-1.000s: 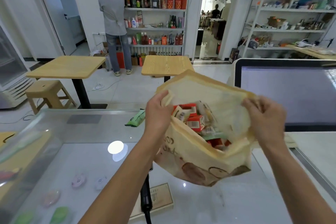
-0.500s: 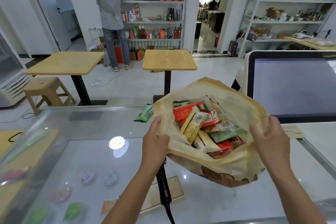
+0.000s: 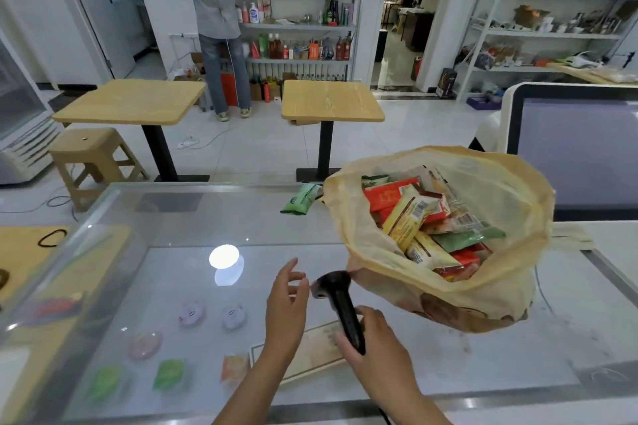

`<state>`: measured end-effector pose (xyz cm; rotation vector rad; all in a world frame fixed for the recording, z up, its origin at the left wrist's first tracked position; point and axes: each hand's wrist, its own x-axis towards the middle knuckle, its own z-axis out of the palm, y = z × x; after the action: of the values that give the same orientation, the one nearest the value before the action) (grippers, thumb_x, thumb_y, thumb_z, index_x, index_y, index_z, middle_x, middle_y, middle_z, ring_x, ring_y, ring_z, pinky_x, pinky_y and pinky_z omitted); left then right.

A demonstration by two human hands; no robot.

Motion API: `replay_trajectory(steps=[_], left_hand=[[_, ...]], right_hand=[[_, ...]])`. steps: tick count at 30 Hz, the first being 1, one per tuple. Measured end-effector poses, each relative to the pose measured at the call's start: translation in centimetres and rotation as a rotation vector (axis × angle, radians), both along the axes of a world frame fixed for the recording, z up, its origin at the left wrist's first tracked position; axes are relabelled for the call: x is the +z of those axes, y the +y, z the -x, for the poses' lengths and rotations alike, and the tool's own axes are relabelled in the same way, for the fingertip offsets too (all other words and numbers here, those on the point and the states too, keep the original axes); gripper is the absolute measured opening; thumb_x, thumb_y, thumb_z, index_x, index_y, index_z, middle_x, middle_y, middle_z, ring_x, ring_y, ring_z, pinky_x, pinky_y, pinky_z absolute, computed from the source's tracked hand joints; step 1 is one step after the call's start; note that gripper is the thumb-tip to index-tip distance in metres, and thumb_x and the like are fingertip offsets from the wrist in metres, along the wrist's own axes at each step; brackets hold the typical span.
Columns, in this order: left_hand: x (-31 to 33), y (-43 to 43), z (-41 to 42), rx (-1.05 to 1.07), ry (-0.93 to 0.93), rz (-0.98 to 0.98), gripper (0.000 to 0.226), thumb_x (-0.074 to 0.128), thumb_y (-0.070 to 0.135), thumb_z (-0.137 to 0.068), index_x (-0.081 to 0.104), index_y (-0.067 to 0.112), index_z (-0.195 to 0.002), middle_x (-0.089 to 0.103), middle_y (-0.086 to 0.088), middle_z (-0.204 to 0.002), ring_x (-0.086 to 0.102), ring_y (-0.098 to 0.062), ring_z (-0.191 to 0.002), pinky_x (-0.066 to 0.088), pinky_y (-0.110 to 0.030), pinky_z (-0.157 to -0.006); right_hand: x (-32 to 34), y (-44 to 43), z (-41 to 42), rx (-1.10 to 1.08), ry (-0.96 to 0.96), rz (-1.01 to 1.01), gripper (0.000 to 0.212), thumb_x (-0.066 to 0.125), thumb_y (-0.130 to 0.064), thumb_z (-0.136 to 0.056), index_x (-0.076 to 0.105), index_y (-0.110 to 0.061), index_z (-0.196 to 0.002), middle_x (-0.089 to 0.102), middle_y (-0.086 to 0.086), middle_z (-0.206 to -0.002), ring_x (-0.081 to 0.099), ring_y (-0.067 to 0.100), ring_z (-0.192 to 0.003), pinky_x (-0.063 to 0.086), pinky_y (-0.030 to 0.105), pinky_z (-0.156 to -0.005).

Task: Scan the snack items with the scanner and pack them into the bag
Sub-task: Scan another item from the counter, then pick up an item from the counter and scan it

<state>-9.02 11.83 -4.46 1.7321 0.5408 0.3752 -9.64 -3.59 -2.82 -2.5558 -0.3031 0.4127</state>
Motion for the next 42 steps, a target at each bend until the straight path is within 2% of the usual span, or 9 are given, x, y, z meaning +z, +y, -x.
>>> replay_trajectory(steps=[3,6,11,21,25,28,30,36,42], left_hand=[[-1.5,0.9,1.3,-0.049,0.042,-0.039,0.04,0.051,0.006,-0.093,0.049,0.026,-0.127,0.059,0.001,-0.112,0.055,-0.005,-0.092,0.042,-0.006,-0.068],[-2.6,2.0,2.1,-0.081,0.056,-0.034,0.044,0.05,0.003,-0.091,0.049,0.027,-0.128,0.057,0.003,-0.113,0.055,-0.005,-0.094,0.044,-0.009,-0.071],[-3.1,4.0,2.5,-0.154,0.057,-0.09,0.044,0.049,0.005,-0.093,0.046,0.028,-0.13,0.054,0.006,-0.117,0.054,-0.005,-0.097,0.043,-0.008,-0.074],[-4.1,8.2,-0.3,-0.245,0.075,-0.278,0.036,0.049,0.005,-0.093,0.053,0.018,-0.126,0.047,0.004,-0.125,0.049,-0.005,-0.107,0.04,-0.004,-0.076],[-4.3,9.4,-3.3,-0.286,0.106,-0.396,0.036,0.049,0.008,-0.094,0.052,0.015,-0.129,0.041,0.001,-0.138,0.036,-0.014,-0.128,0.033,-0.014,-0.097],[-4.2,10.1,-5.8,-0.318,0.124,-0.49,0.038,0.047,0.011,-0.096,0.048,0.015,-0.134,0.032,0.001,-0.147,0.025,-0.015,-0.134,0.018,-0.009,-0.097],[-4.0,10.5,-7.3,-0.31,0.131,-0.535,0.042,0.048,0.013,-0.095,0.044,0.019,-0.137,0.026,0.001,-0.151,0.024,-0.016,-0.135,0.023,-0.014,-0.098],[-3.9,10.2,-10.4,-0.289,0.185,-0.792,0.05,0.047,0.02,-0.095,0.037,0.033,-0.142,0.003,0.005,-0.159,0.041,-0.017,-0.12,0.043,-0.025,-0.088],[-3.8,9.8,-12.7,-0.337,0.168,-0.955,0.042,0.054,0.012,-0.089,0.052,0.021,-0.13,-0.003,0.005,-0.16,0.055,-0.02,-0.084,0.049,-0.03,-0.064]], right_hand=[[-0.2,2.4,-1.2,-0.243,0.377,-0.349,0.028,0.06,-0.034,-0.087,0.051,-0.016,-0.108,0.062,0.0,-0.089,0.061,0.013,-0.069,0.048,0.03,-0.065],[-0.2,4.0,-2.1,-0.364,0.64,-0.648,0.021,0.064,-0.019,-0.088,0.056,-0.005,-0.103,0.062,0.009,-0.067,0.057,0.017,-0.047,0.046,0.026,-0.048],[-0.2,7.2,-3.1,-0.414,0.634,-0.677,0.012,0.064,-0.013,-0.088,0.053,-0.006,-0.085,0.047,0.005,-0.052,0.041,0.016,-0.039,0.035,0.023,-0.041],[-0.6,10.4,-6.0,-0.48,0.568,-0.72,0.008,0.061,-0.009,-0.088,0.054,-0.006,-0.087,0.046,0.005,-0.054,0.04,0.016,-0.041,0.036,0.025,-0.043],[-0.7,11.2,-7.6,-0.491,0.539,-0.713,0.008,0.061,-0.009,-0.087,0.054,-0.005,-0.085,0.046,0.005,-0.053,0.04,0.017,-0.042,0.037,0.026,-0.043],[-0.8,11.6,-8.9,-0.519,0.519,-0.722,0.009,0.061,-0.008,-0.087,0.054,-0.005,-0.083,0.046,0.005,-0.051,0.04,0.016,-0.041,0.037,0.025,-0.043],[-0.9,11.8,-9.7,-0.533,0.513,-0.727,0.009,0.061,-0.007,-0.087,0.054,-0.004,-0.083,0.046,0.005,-0.051,0.039,0.016,-0.04,0.037,0.025,-0.044],[-1.3,11.6,-10.6,-0.569,0.511,-0.755,0.011,0.062,-0.006,-0.086,0.053,-0.006,-0.081,0.045,0.004,-0.05,0.039,0.017,-0.04,0.037,0.025,-0.043],[-1.7,11.8,-11.0,-0.61,0.485,-0.782,0.015,0.061,-0.005,-0.086,0.049,-0.008,-0.078,0.045,0.003,-0.048,0.038,0.016,-0.039,0.035,0.024,-0.043]])
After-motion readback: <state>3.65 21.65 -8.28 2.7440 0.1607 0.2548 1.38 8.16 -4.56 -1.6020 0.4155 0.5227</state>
